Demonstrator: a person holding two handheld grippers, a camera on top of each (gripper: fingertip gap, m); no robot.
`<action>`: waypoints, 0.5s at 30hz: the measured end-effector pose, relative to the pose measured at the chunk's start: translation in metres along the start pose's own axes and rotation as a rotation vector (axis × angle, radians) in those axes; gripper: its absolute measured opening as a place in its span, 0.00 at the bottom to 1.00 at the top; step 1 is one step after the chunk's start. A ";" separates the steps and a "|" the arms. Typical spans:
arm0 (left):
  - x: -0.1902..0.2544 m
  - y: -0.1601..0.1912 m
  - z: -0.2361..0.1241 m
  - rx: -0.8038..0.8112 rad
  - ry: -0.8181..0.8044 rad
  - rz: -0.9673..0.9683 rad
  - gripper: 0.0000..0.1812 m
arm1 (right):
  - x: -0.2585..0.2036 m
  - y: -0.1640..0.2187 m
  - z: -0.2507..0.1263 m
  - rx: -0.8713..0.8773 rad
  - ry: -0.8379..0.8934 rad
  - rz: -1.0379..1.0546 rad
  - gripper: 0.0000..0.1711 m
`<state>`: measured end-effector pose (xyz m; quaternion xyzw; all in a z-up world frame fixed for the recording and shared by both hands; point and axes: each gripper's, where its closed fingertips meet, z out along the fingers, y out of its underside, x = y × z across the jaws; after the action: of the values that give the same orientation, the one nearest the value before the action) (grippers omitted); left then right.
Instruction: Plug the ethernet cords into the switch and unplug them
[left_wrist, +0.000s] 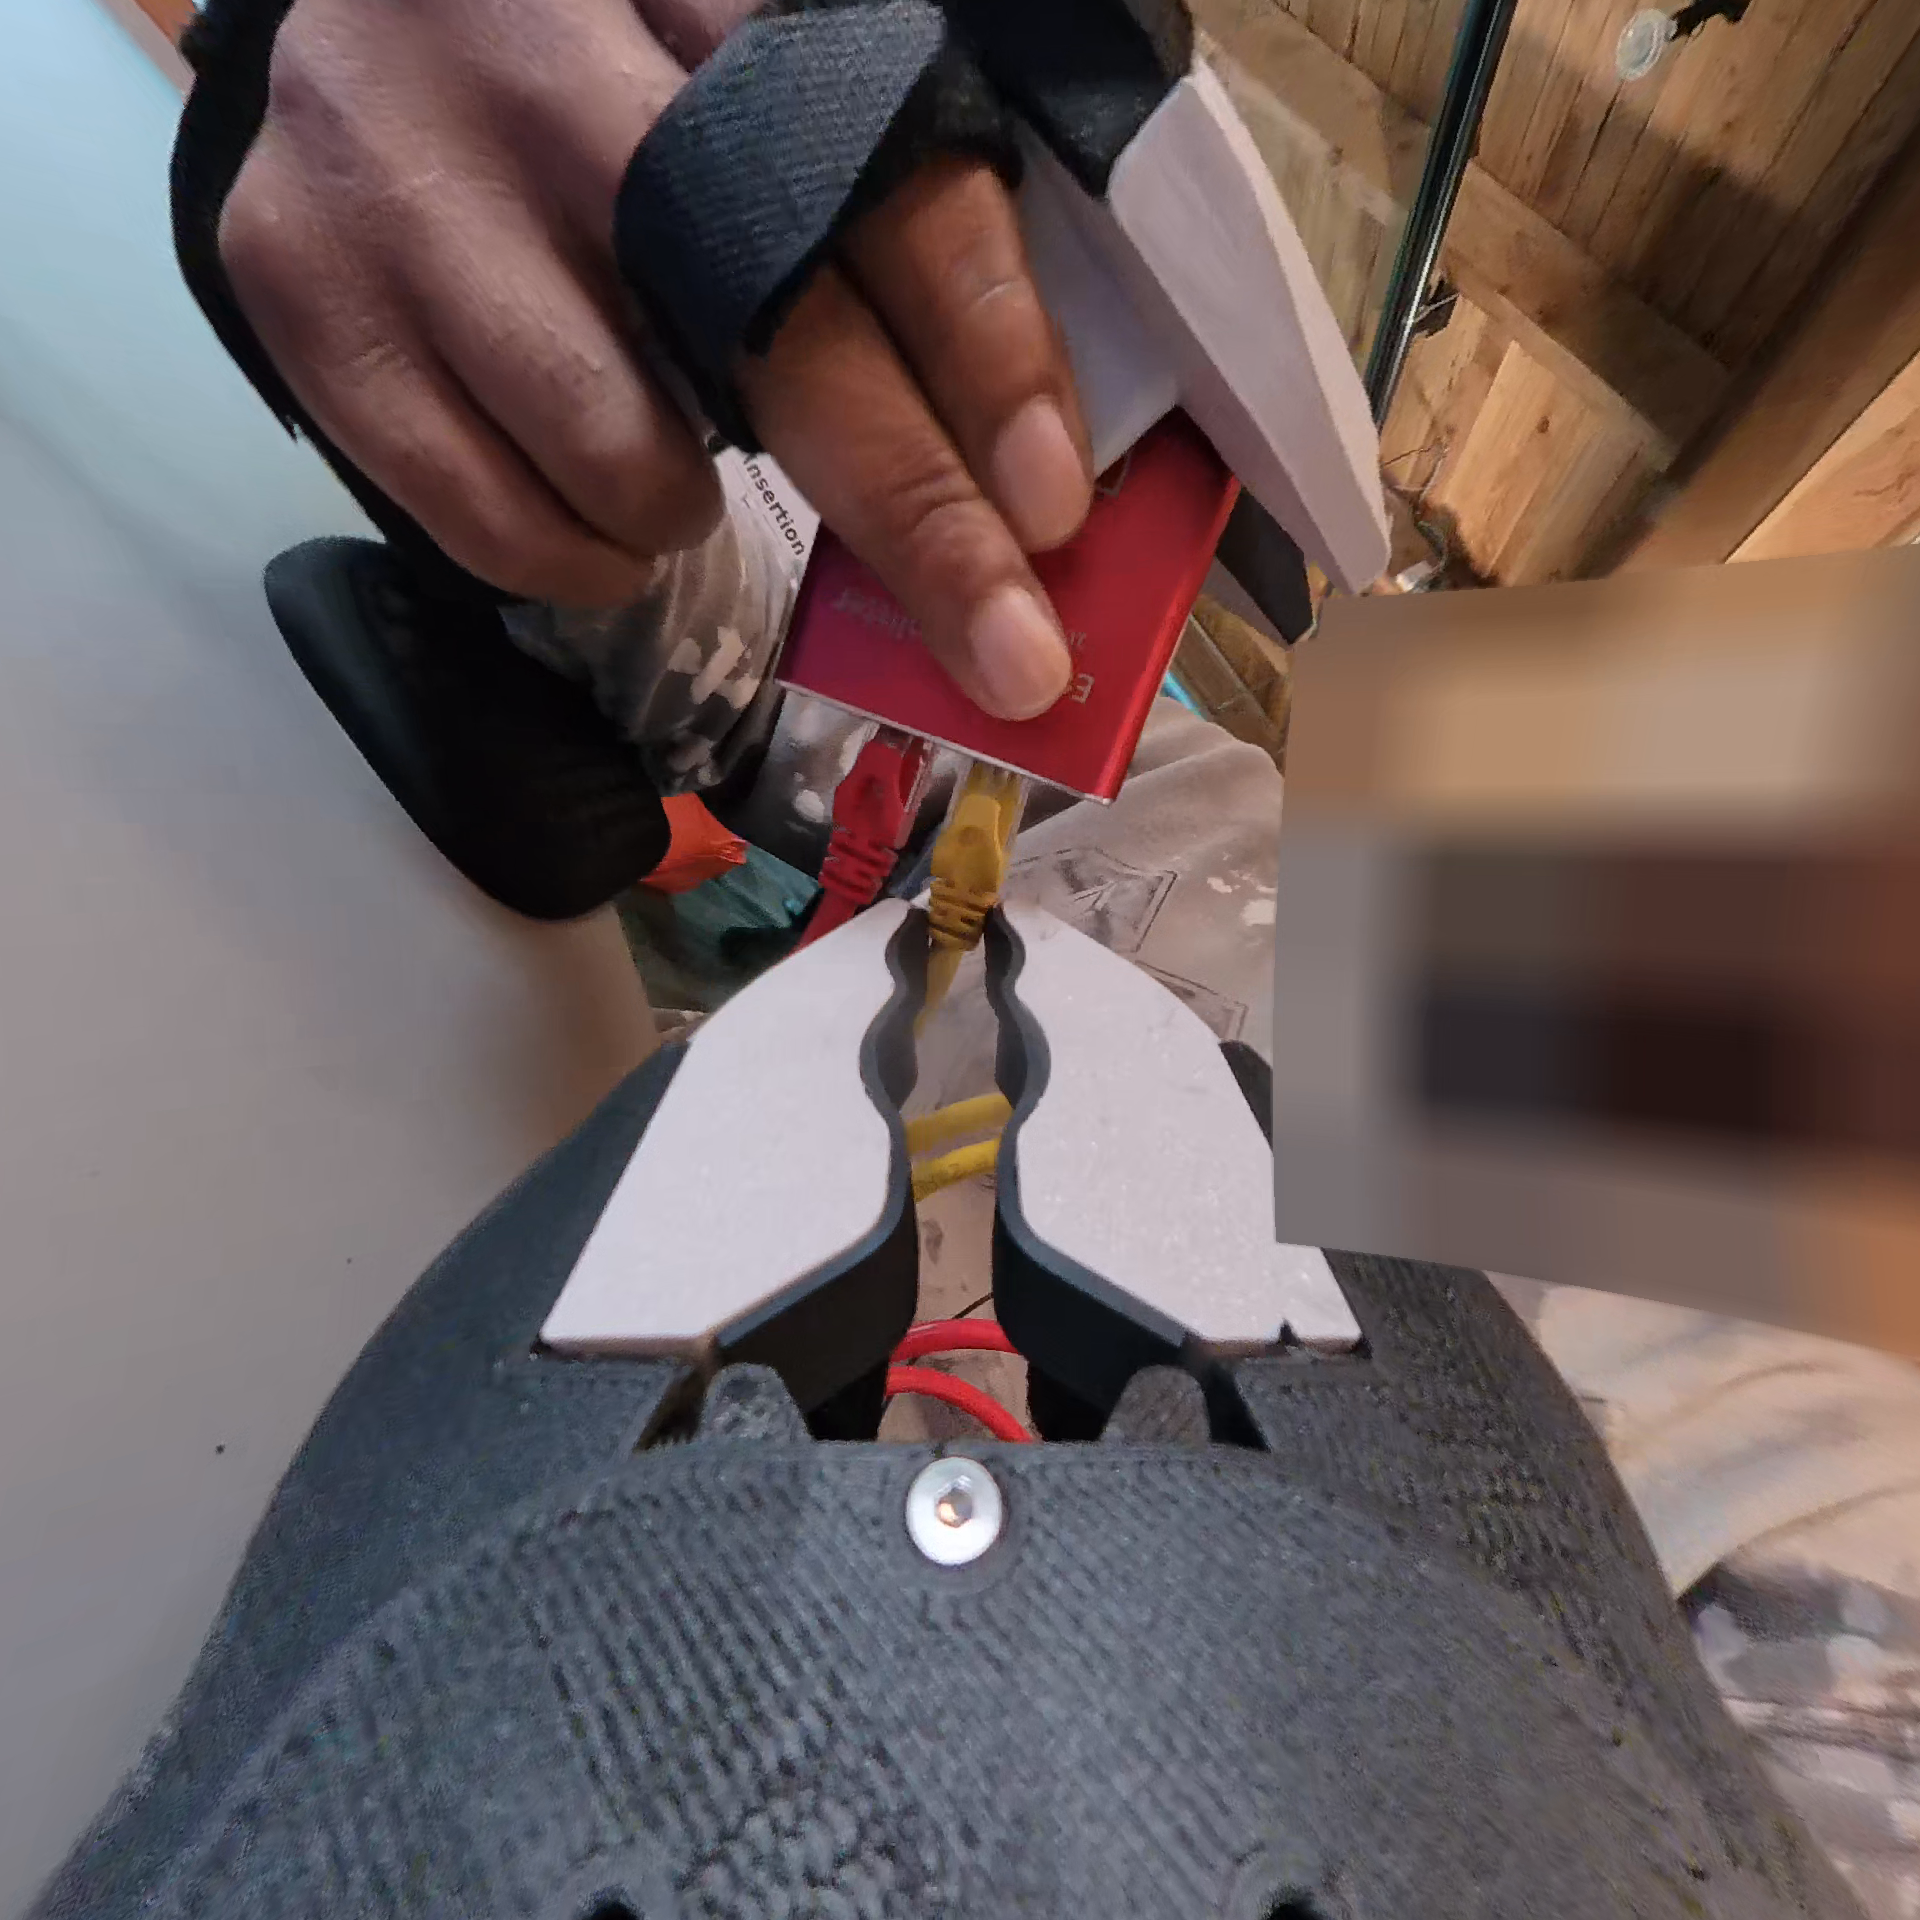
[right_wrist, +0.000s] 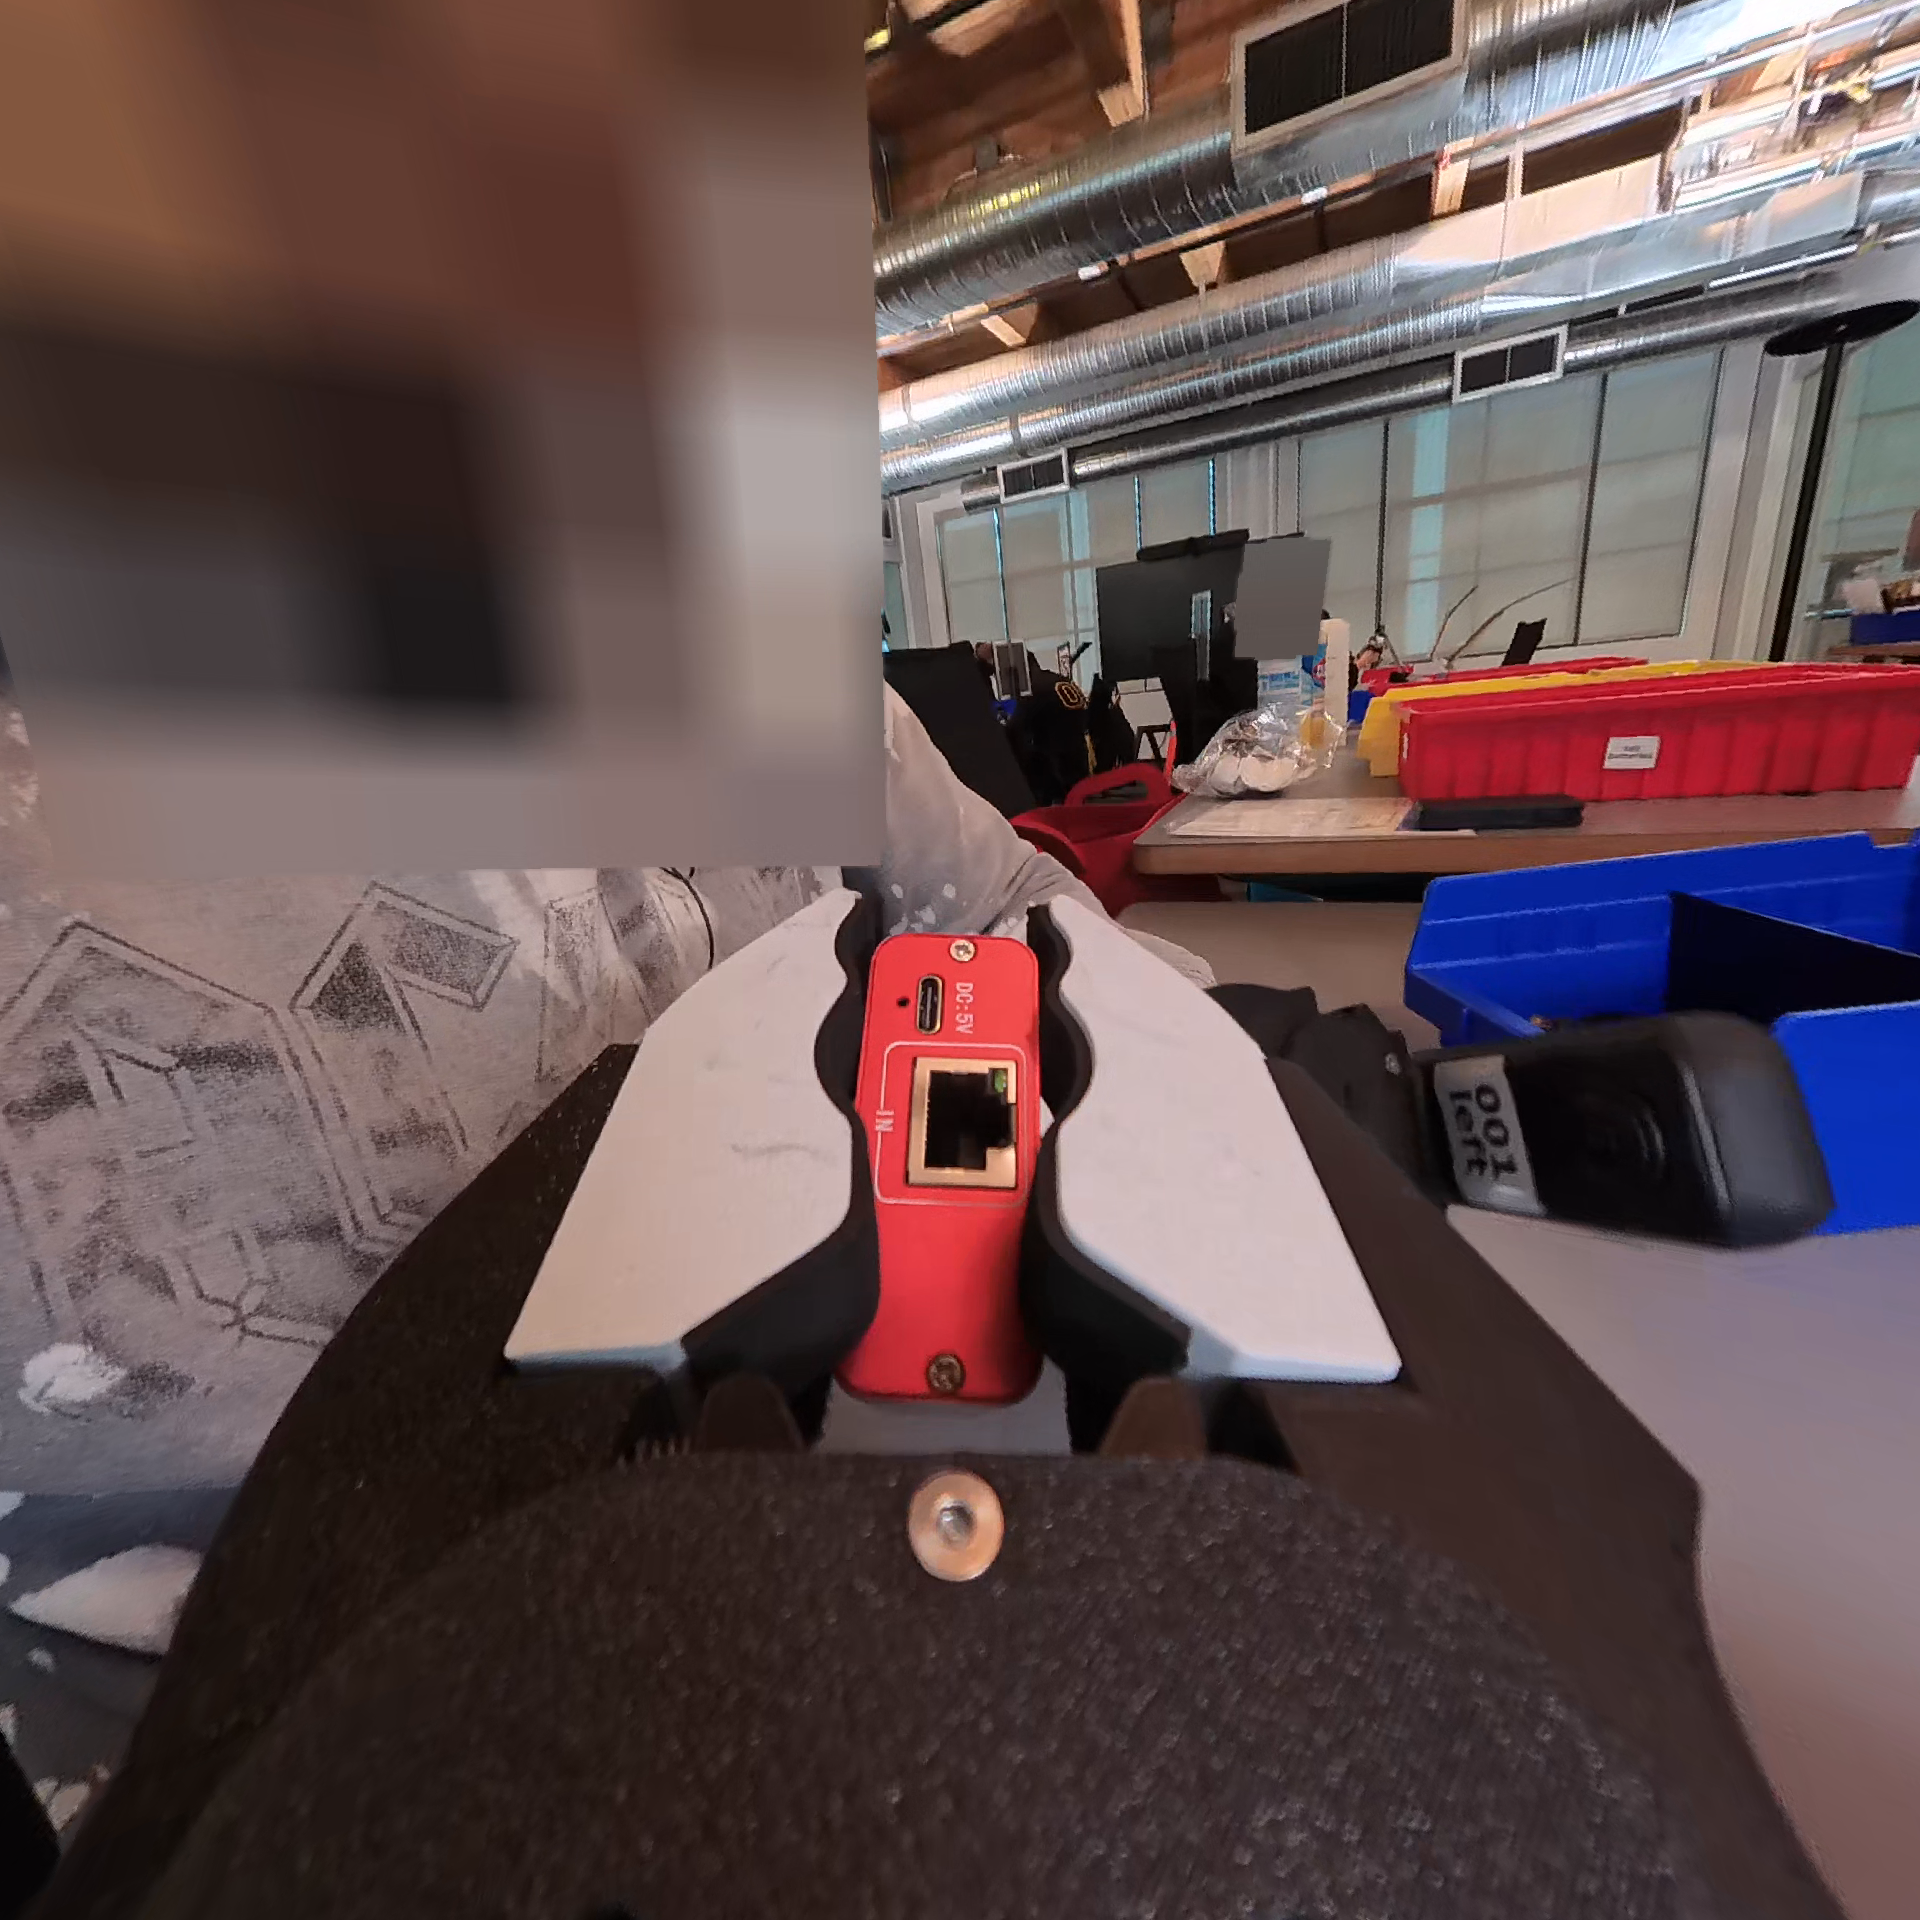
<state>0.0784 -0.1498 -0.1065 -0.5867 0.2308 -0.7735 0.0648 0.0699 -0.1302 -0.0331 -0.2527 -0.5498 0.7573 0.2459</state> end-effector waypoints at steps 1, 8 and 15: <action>0.001 0.000 0.000 0.000 -0.007 0.022 0.05 | 0.000 -0.001 0.001 0.011 -0.006 0.011 0.17; 0.011 0.005 0.007 -0.046 -0.025 0.150 0.05 | 0.001 -0.002 0.002 0.115 -0.058 0.113 0.17; -0.004 -0.013 -0.018 -0.015 -0.287 0.361 0.06 | 0.017 -0.001 -0.001 -0.019 0.108 -0.009 0.17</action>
<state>0.0653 -0.1322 -0.1079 -0.6403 0.3261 -0.6563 0.2301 0.0577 -0.1185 -0.0341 -0.2928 -0.5439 0.7363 0.2763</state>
